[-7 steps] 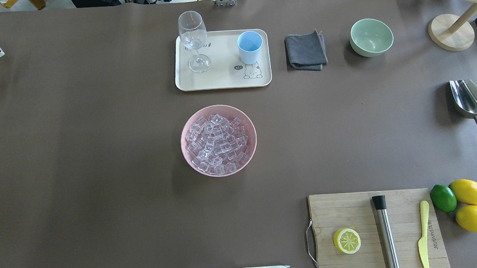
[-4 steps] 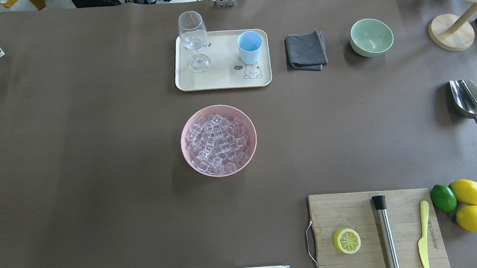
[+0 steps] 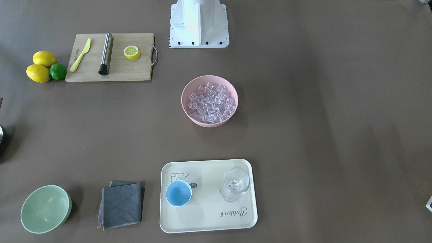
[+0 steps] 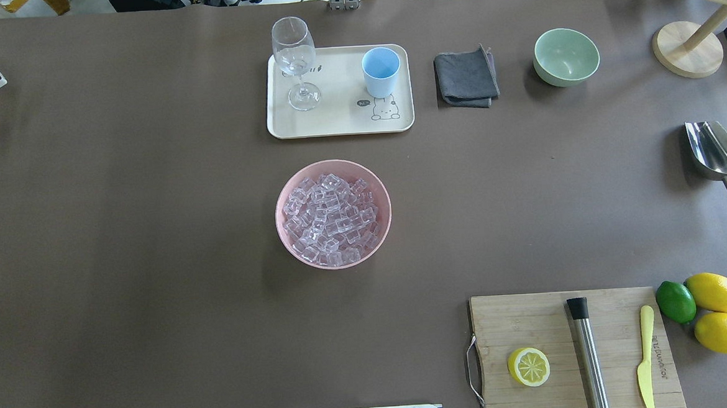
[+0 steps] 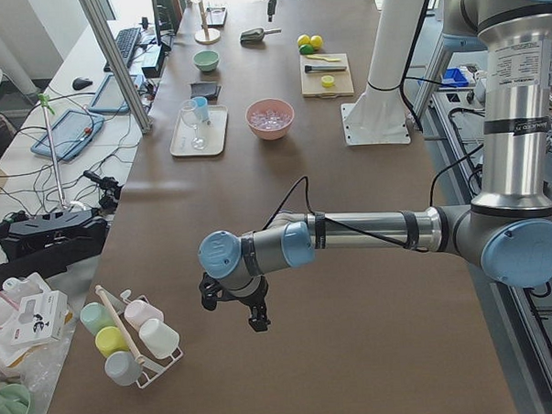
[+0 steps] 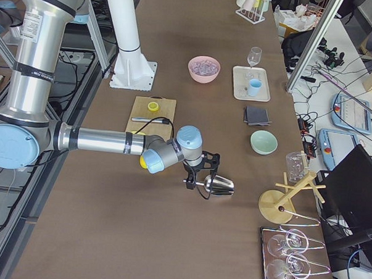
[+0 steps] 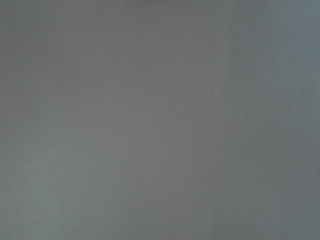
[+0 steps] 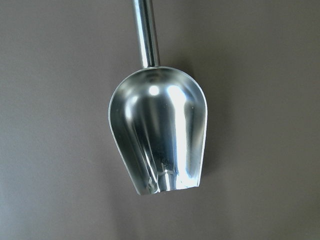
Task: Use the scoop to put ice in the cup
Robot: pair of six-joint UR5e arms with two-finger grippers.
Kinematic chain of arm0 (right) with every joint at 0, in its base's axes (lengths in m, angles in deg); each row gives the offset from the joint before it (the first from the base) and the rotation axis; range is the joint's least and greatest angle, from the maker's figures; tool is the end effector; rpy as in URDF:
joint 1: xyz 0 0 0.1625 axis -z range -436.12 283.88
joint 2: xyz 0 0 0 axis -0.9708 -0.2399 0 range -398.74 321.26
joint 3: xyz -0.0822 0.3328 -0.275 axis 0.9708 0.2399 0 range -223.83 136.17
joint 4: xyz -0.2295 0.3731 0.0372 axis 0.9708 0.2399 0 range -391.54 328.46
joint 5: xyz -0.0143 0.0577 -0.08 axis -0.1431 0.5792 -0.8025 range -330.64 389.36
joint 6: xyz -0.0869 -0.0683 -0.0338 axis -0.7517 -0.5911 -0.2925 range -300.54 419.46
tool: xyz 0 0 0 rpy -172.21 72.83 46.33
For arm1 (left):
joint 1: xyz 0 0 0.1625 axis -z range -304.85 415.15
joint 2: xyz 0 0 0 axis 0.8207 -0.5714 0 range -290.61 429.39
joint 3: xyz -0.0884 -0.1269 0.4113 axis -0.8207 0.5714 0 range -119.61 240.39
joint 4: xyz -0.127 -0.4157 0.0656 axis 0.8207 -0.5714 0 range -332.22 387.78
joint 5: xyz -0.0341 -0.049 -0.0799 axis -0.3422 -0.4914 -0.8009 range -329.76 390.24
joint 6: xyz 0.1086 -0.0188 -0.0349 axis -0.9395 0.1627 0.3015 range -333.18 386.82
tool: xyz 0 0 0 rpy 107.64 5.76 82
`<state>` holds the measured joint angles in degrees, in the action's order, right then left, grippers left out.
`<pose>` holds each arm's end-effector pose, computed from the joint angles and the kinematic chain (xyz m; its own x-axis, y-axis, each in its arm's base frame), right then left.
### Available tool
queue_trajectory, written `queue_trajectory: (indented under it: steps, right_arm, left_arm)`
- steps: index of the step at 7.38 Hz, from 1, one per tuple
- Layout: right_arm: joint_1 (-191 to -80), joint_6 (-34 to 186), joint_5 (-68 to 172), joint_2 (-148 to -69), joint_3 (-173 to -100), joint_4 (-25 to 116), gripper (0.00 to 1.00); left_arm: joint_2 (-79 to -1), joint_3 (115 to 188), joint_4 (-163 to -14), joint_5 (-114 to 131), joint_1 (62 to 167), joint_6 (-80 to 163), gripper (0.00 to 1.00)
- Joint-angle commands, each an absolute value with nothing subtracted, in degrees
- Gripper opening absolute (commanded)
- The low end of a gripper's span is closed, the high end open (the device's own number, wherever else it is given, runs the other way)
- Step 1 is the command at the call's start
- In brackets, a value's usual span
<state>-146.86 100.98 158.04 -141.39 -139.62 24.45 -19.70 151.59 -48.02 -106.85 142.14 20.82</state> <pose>-0.0906 -0.4445 0.6761 0.6759 0.1625 0.7188 -0.2064 0.9781 -0.0270 -0.0228 -0.4917 0.7001 0.6802 -0.0379 -0.7321 -0.1229 0.9787 -0.1648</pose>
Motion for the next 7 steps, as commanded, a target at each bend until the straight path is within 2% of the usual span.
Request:
queue_trajectory:
  steps: [1,5,7]
  right_arm:
    - [-143.72,106.12,157.25,-139.46,-137.87,22.51,0.89]
    - [-142.48,102.46,156.62,-139.46,-135.51,22.51,0.89]
    - [-142.39,101.21,156.98,-139.99,-134.98,22.6,0.83]
  left_arm:
    - [-21.04,152.4,-47.63,-106.87,135.67,21.55,0.99]
    - [-20.61,153.55,-46.23,-106.96,135.14,21.2,0.99]
    - [-21.05,160.45,-46.32,-106.96,127.18,20.93,0.99]
